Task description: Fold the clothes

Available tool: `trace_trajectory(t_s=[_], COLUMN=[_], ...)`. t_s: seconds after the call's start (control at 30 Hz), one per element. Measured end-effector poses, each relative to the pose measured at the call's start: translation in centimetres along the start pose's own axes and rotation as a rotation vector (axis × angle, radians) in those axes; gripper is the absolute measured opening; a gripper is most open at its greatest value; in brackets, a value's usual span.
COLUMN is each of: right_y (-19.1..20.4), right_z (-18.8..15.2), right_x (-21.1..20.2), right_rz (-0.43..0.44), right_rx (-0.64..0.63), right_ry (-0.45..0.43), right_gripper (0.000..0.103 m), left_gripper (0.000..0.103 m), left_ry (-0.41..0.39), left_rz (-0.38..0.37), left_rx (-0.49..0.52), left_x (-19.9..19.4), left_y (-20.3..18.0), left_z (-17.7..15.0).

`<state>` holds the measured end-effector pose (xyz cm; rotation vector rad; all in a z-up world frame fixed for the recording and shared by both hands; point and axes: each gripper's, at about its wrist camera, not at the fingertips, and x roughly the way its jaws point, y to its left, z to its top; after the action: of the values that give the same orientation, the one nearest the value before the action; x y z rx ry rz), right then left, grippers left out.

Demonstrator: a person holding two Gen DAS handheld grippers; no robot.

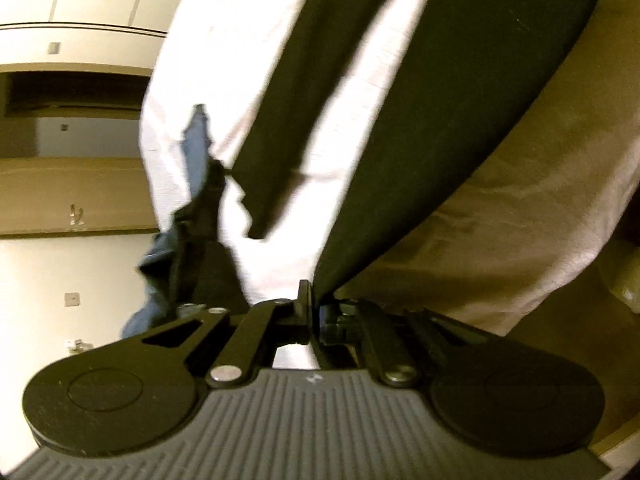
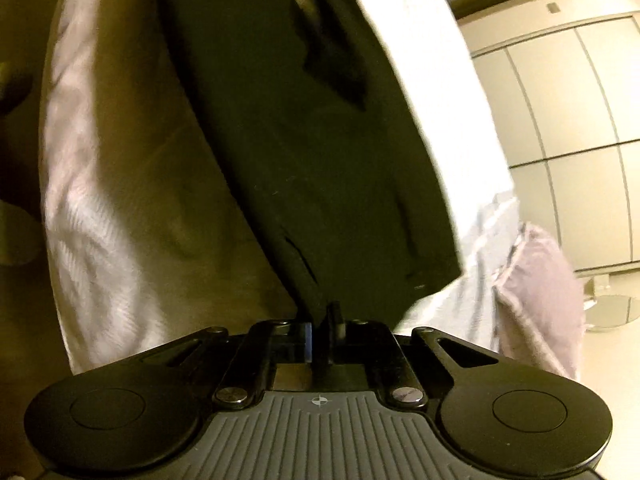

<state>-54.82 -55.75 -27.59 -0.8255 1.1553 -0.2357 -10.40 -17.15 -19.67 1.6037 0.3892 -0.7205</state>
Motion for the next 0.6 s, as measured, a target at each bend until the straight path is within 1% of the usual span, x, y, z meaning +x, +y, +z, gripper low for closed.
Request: trace_trajectory(t_s=[0.1,0.17,0.27,0.43,0.53,0.6], right_y=[-3.1,-4.9,-8.0,-12.4,-15.4,-17.2], right_z=[0.3,0.4,1.5,4.4,6.6,8.2], right_x=[-2.7,-3.9,-3.3,-0.1,2.6,4.5], right_rz=[-0.018,-0.031,-0.038,0.007,0.047,0.06], right_rx=[-0.004,-0.014,-0.019,-0.081,-0.123,-0.135], right_ry=[-0.023,-0.036,-0.036,-0.022,0.003,0.024], right_gripper=[0.002,0.002,0.002,0.002,0.002,0.002], left_gripper=[0.003,0.003,0.003,0.004,0.004,0.003], left_ry=[-0.013,-0.03,-0.051,-0.079,-0.106,-0.111], left_rz=[0.008,0.01,-0.001,-0.048,-0.099,-0.147], left_rx=[-0.034,-0.035,-0.03,-0.017,0.006,0.015], left_x=[-2.4,-3.4,-3.7,-1.0,1.8,4.4], left_y=[3.0,4.4,6.1,10.0,12.8,14.8], left_z=[-0.1,-0.2,0.3,2.2,3.6,5.0])
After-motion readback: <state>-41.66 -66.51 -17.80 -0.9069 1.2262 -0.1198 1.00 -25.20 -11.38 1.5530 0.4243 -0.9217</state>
